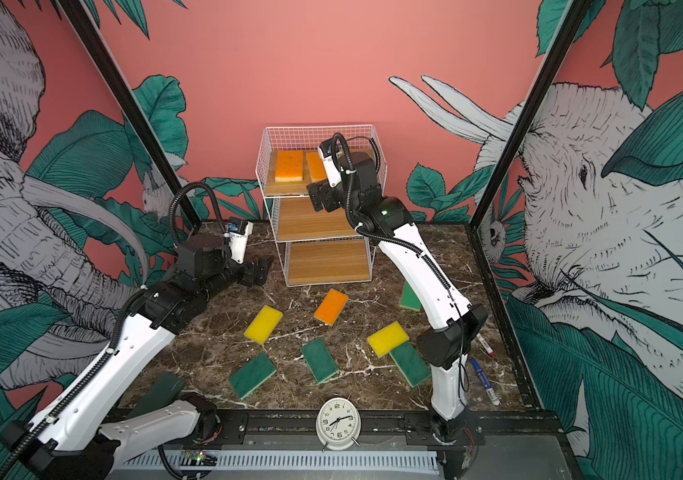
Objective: Place and organize the cleaning sponges onto the shelf
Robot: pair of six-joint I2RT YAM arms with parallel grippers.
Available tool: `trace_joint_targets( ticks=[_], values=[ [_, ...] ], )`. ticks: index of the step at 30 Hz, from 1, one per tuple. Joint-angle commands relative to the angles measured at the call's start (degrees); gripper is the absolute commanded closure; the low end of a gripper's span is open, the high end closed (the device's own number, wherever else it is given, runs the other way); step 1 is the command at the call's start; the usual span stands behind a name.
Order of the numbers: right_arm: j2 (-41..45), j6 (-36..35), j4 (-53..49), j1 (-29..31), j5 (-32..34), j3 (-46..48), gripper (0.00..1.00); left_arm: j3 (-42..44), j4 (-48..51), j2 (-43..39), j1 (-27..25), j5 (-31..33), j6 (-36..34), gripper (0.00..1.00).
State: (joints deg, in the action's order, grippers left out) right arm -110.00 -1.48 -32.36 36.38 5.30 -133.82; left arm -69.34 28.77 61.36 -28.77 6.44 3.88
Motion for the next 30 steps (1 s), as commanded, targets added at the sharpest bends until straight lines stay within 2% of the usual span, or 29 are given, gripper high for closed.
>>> trace_joint_targets(
  ticks=[1,13,30],
  values=[
    [-0.5,0.7,0.8,0.2,0.2,-2.3,0.01,-1.0,-1.3,-1.2,0.3,-0.5,-0.1,0.14],
    [-6.2,3.1,-3.8,-0.2,1.4,-10.4,0.01,-1.5,-1.3,-1.1,0.3,-0.8,-0.2,0.13],
    [-8.5,5.9,-3.4,-1.1,2.7,-11.3,0.01,-1.7,-1.3,-0.6,0.4,-0.5,0.1,0.12]
  ],
)
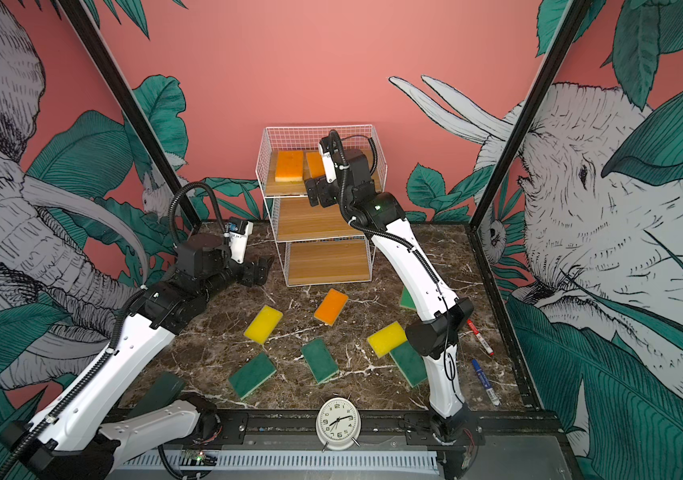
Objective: Place and organize the cleaning sponges onto the shelf
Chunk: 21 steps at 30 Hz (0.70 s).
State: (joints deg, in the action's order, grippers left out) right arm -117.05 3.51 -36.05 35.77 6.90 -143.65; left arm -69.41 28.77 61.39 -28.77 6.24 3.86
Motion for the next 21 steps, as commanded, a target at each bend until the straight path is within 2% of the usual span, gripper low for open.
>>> trace_joint_targets(
  ticks=[1,11,21],
  values=[
    [-1.6,1.3,0.3,-0.4,1.2,-1.7,0.01,-1.6,-1.3,-0.8,0.4,-0.2,0.1,0.12],
    [-3.1,4.2,1.2,-0.9,2.3,-2.7,0.08,-1.3,-1.2,-1.4,0.4,0.3,0.0,0.12],
    [-3.3,6.0,2.5,-1.0,0.6,-1.9,0.15,-1.0,-1.3,-1.4,0.6,0.3,0.0,0.11]
  ],
)
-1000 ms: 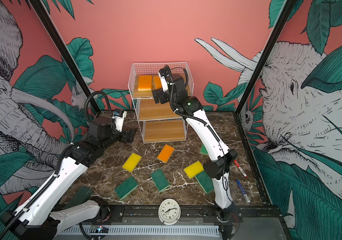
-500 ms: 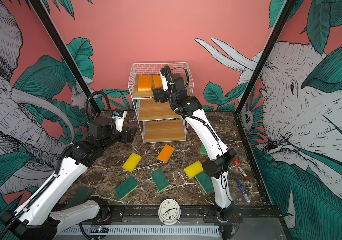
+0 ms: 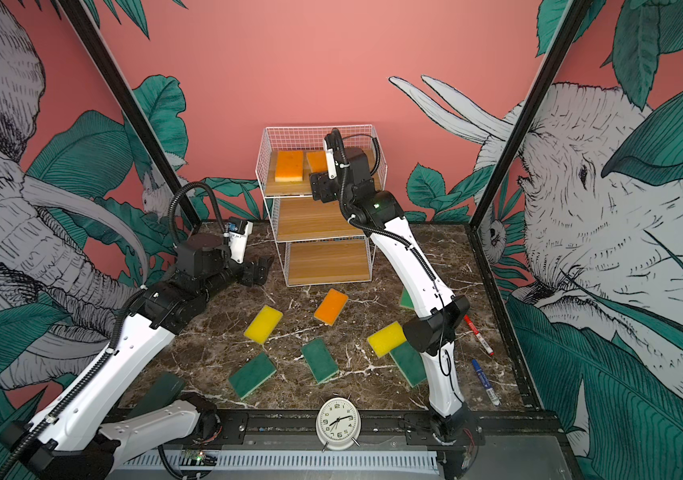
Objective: Place and organize the cleaning sponges onto the shelf
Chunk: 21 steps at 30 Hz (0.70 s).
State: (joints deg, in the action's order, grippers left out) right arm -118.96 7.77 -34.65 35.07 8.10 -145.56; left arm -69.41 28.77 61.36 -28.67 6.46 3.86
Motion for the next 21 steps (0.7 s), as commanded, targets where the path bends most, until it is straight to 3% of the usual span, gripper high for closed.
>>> trace_joint_targets(
  ticks=[1,9,21],
  values=[
    [-1.3,2.2,1.1,-0.3,-0.5,0.1,0.15,-1.1,-1.3,-1.4,0.5,0.1,0.0,0.11],
    [-0.8,3.4,3.2,-0.3,-2.4,2.0,0.22,-0.8,-1.2,-1.6,0.6,0.4,-0.1,0.11],
    [-0.7,2.1,1.9,-0.3,-3.7,1.8,0.19,-0.6,-1.2,-2.1,0.7,0.4,-0.1,0.1]
  ],
)
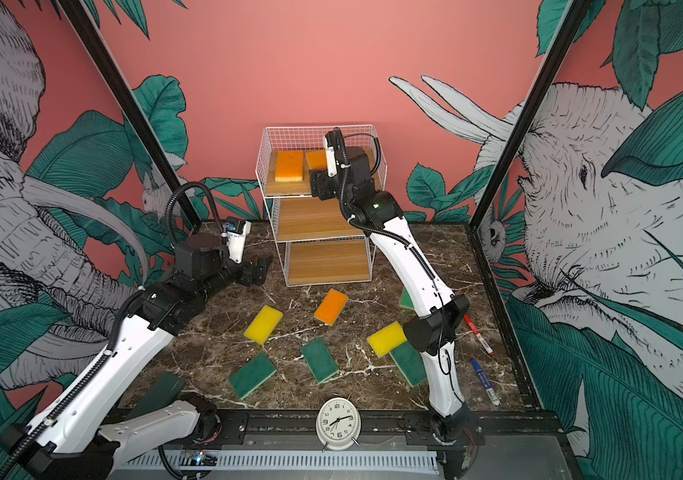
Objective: Place and organize the cleaning sponges onto the shelf
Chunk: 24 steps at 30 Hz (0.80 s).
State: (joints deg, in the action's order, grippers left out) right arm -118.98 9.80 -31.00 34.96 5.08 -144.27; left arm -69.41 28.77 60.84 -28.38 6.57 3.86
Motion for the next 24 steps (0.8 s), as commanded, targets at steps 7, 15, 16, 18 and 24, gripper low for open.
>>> trace_joint_targets(
  ticks=[7,15,16,18,24],
  values=[
    [-2.8,-2.0,-7.4,-0.2,-1.0,-4.5,0.19,-0.9,-1.1,-1.9,0.4,0.1,-0.1,0.1],
    [-4.1,-2.7,-10.9,-0.2,-0.4,-6.6,0.23,-1.3,-0.8,-2.3,0.4,0.1,-0.1,0.1],
    [-4.1,-2.8,-11.2,-0.2,-0.4,-6.8,0.23,-1.4,-0.8,-2.4,0.4,0.1,-0.2,0.1],
    [-4.6,-2.9,-12.0,-0.2,0.1,-7.5,0.29,-1.5,-0.7,-2.5,0.5,0.3,-0.2,0.1],
    [-4.9,-3.2,-13.4,-0.2,0.3,-8.4,0.33,-1.4,-0.6,-2.7,0.4,0.4,-0.1,0.1]
  ],
)
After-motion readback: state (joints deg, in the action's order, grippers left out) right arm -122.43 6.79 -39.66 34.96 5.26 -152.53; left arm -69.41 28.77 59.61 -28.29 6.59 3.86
